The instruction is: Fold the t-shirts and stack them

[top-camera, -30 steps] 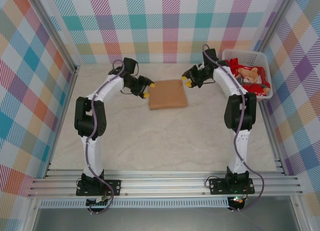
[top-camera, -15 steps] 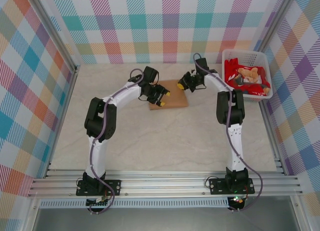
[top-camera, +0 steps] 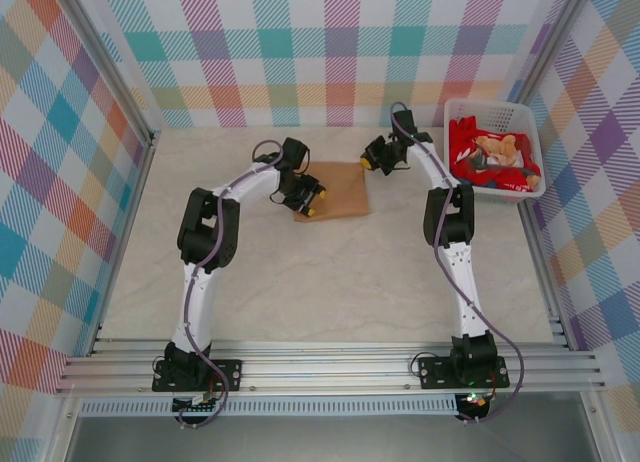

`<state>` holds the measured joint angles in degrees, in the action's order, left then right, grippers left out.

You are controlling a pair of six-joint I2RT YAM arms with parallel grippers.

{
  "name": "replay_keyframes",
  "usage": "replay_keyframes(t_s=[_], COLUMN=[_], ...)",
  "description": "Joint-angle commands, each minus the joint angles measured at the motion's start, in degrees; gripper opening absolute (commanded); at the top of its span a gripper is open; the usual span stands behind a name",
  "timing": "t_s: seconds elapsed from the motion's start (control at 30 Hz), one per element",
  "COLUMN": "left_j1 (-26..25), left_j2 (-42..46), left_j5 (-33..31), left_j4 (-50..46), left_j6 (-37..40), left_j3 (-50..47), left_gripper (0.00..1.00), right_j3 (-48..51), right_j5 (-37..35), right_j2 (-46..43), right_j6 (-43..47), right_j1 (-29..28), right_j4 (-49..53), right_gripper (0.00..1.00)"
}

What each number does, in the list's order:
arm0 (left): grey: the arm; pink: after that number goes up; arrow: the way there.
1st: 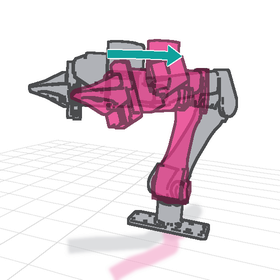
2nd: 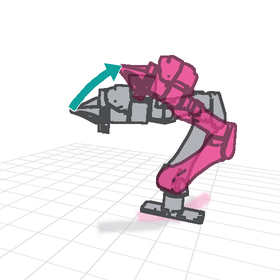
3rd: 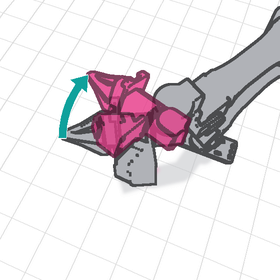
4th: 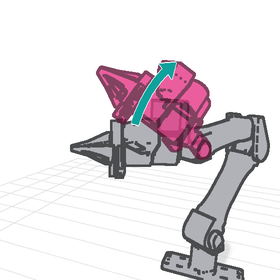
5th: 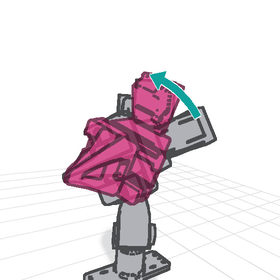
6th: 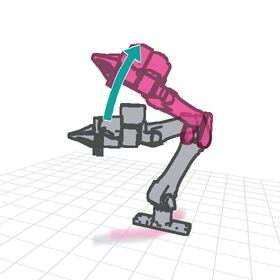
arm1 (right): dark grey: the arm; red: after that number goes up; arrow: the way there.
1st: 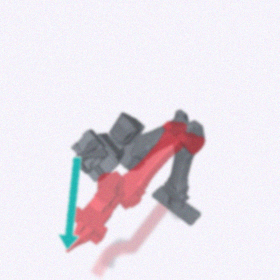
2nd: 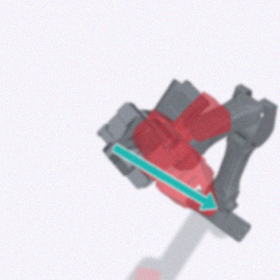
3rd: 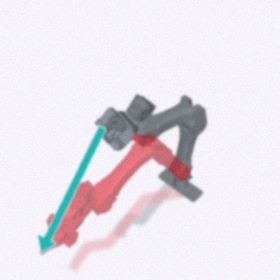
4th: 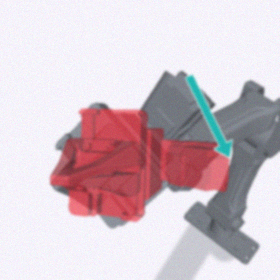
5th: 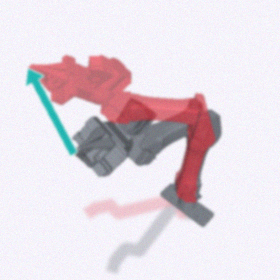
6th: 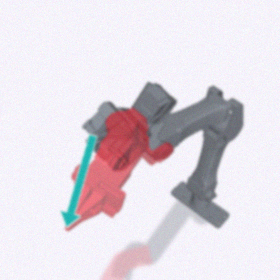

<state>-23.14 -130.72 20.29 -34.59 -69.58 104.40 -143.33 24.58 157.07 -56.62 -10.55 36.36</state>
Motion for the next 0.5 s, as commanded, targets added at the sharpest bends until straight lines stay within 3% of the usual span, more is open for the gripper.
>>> replay_keyframes(t_s=[0.0, 0.2, 0.37, 0.47], left_j1=[1.1, -0.1, -4.9, -8.2], left_j2=[1.5, 4.3, 4.0, 0.6], left_j5=[-1.0, -1.4, 2.6, 4.5], left_j4=[-4.0, -9.0, -7.4, -6.6], left_j6=[2.9, 8.0, 10.1, 10.6], left_j3=[1.5, 5.8, 8.8, 12.3], left_gripper=[0.46, 0.48, 0.45, 0.4], right_j3=[-2.5, -1.7, 15.7, 22.0], right_j5=[-2.2, -2.7, -4.7, -4.0], right_j2=[0.9, -4.6, -17.7, -20.8], right_j6=[-0.3, 4.0, 5.7, 4.9], right_j1=[0.3, -0.5, -2.8, -3.5], right_j4=[2.1, 2.7, -3.6, -5.4], right_gripper=[0.06, 0.06, 0.07, 0.07])
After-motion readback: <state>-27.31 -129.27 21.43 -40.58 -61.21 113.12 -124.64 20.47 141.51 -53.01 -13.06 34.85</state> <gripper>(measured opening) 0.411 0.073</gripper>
